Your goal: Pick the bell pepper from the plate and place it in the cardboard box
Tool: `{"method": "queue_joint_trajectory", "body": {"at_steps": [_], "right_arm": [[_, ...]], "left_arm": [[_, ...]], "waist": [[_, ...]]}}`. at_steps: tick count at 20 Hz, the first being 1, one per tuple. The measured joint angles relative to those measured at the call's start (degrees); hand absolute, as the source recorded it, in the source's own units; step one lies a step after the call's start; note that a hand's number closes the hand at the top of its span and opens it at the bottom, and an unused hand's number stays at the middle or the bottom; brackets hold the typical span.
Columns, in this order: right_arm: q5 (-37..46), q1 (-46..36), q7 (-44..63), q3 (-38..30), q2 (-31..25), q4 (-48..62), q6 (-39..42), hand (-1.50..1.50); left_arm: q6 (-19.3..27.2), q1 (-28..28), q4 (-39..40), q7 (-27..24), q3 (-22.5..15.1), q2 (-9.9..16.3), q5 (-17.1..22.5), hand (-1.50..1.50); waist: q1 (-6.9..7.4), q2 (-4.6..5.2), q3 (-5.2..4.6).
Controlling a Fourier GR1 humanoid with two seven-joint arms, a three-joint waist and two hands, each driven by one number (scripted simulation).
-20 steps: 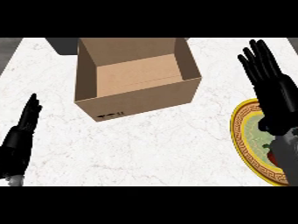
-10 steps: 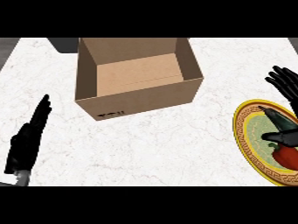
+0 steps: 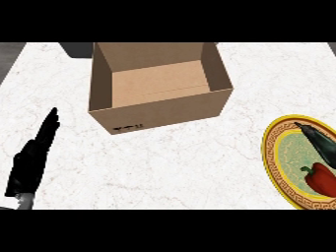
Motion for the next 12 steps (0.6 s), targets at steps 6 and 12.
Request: {"method": "queue_joint_trajectory", "body": {"at_steps": [6, 12], "right_arm": [[13.26, -1.14, 0.1, 7.4, -9.69, -3.25, 0.45, -1.5], [22.27, 1.06, 0.69, 13.95, -13.02, -7.38, 0.48, -1.5]], "left_arm": [[-0.35, -1.9, 1.3, 0.62, -0.03, -0.73, -0.55, 0.0], [-1.19, -1.25, 0.81, 0.84, 0.89, -0.9, -0.74, 0.0]], "waist": [[0.16, 0.09, -0.09], [-0.25, -0.14, -0.1]]}}
